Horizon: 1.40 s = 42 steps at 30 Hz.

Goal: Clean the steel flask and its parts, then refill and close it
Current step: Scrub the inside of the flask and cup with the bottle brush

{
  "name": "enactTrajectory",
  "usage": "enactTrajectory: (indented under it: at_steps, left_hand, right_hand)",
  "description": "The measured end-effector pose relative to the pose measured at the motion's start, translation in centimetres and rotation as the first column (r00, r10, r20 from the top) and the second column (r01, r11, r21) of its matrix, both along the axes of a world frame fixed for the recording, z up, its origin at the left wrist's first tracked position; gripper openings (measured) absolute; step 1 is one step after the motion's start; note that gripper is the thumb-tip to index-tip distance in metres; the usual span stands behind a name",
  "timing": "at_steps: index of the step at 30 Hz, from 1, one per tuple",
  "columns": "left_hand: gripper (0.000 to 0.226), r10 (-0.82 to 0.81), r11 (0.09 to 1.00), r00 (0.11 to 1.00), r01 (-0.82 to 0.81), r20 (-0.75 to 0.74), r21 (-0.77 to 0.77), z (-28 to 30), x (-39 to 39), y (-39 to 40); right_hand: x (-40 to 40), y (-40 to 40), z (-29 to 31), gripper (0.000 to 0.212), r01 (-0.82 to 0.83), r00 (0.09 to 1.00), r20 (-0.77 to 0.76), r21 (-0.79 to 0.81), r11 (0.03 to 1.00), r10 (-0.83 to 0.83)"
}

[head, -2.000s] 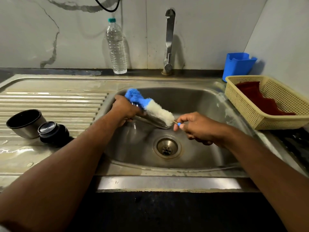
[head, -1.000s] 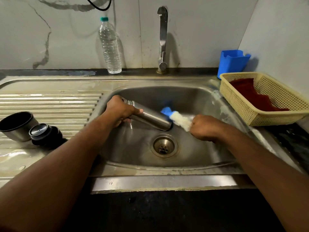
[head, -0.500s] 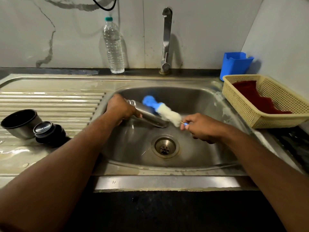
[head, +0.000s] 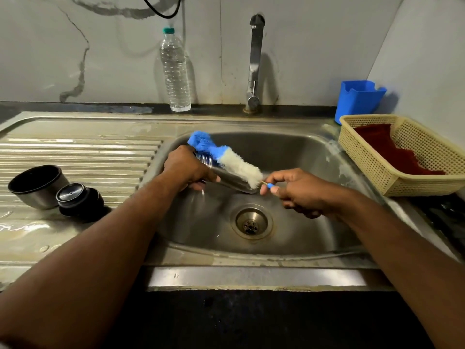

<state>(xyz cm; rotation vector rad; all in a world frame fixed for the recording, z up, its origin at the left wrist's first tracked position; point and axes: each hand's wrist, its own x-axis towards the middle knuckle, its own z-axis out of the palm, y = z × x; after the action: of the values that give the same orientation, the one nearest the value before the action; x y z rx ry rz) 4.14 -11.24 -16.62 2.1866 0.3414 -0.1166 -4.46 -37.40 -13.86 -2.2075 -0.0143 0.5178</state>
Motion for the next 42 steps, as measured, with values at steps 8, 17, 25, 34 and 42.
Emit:
enactTrajectory:
  at_steps: [8, 17, 25, 34, 42]
  left_hand:
    - [0.065, 0.040, 0.991, 0.999, -0.044, -0.032, -0.130, -0.2, 0.3, -0.5]
    - [0.073, 0.112, 0.986, 0.993, -0.106, 0.038, -0.128, 0.0, 0.0, -0.6]
    - [0.079, 0.129, 0.989, 0.979, -0.115, 0.160, -0.094, 0.0, -0.3, -0.4]
    - [0.081, 0.101, 0.995, 0.985, -0.097, 0.140, -0.034, 0.5, -0.4, -0.3]
    - [0.102, 0.119, 0.967, 0.991, -0.101, 0.063, -0.235, 0.1, -0.2, -0.2]
  right_hand:
    - [0.2, -1.2, -0.4, 0.018, 0.141, 0.987, 0.124, -0.338, 0.930, -0.105]
    - [-0.1, -1.4, -0.4, 0.042, 0.140, 0.989, 0.109, -0.496, 0.857, -0.098]
    - [0.1, -0.1, 0.2, 0.029, -0.008, 1.000, 0.012, 0.050, 0.999, 0.008]
    - [0.0, -0.8, -0.4, 0.021, 0.070, 0.997, 0.030, -0.106, 0.992, -0.067]
    - [0.3, -1.5, -1.1, 0.018, 0.125, 0.992, 0.028, -0.389, 0.913, -0.124]
